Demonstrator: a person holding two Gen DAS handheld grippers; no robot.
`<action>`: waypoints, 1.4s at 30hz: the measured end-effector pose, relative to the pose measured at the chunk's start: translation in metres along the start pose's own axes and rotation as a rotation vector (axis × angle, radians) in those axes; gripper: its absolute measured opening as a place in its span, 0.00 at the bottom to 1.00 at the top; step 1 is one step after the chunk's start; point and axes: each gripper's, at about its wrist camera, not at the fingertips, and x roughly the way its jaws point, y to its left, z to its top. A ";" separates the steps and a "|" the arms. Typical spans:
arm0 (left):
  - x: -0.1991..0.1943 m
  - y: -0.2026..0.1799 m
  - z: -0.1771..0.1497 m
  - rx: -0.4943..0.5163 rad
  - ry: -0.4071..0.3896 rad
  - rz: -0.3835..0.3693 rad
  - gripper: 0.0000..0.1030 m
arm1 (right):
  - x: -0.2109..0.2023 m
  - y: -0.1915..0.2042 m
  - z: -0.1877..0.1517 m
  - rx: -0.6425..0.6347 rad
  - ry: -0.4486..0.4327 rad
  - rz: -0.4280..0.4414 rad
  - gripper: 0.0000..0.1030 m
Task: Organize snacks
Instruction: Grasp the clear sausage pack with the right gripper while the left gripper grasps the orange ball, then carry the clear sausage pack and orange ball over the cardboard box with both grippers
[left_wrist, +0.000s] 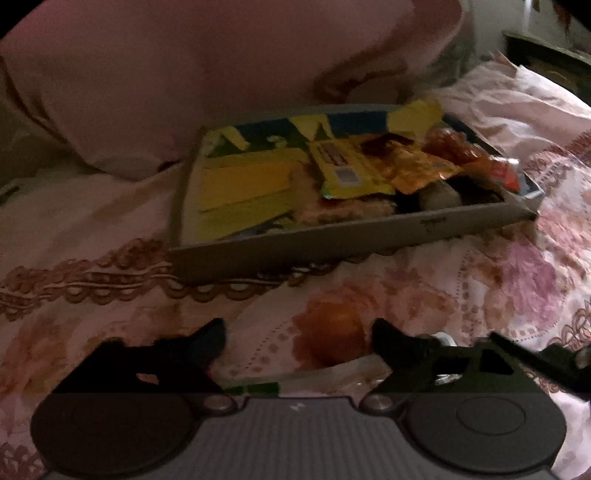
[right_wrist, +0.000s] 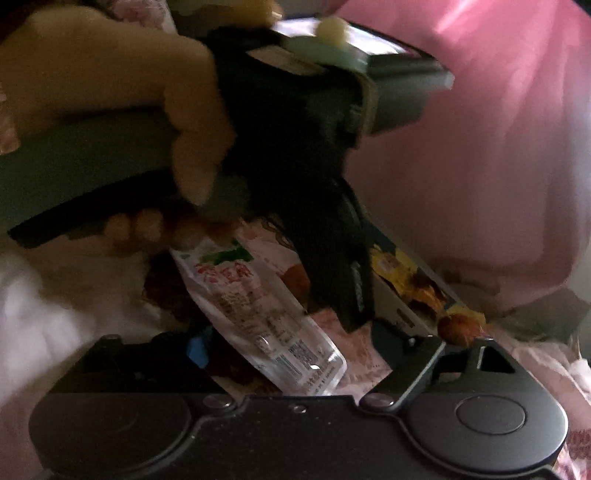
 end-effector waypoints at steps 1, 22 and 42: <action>0.002 0.001 0.000 -0.002 0.009 -0.007 0.72 | 0.000 0.001 0.000 -0.003 -0.003 0.005 0.77; 0.003 0.010 0.002 -0.002 0.008 -0.022 0.34 | -0.006 0.022 -0.002 -0.136 0.004 0.040 0.21; -0.052 0.017 0.021 -0.134 -0.134 0.057 0.33 | -0.020 0.028 -0.016 -0.357 -0.072 -0.104 0.02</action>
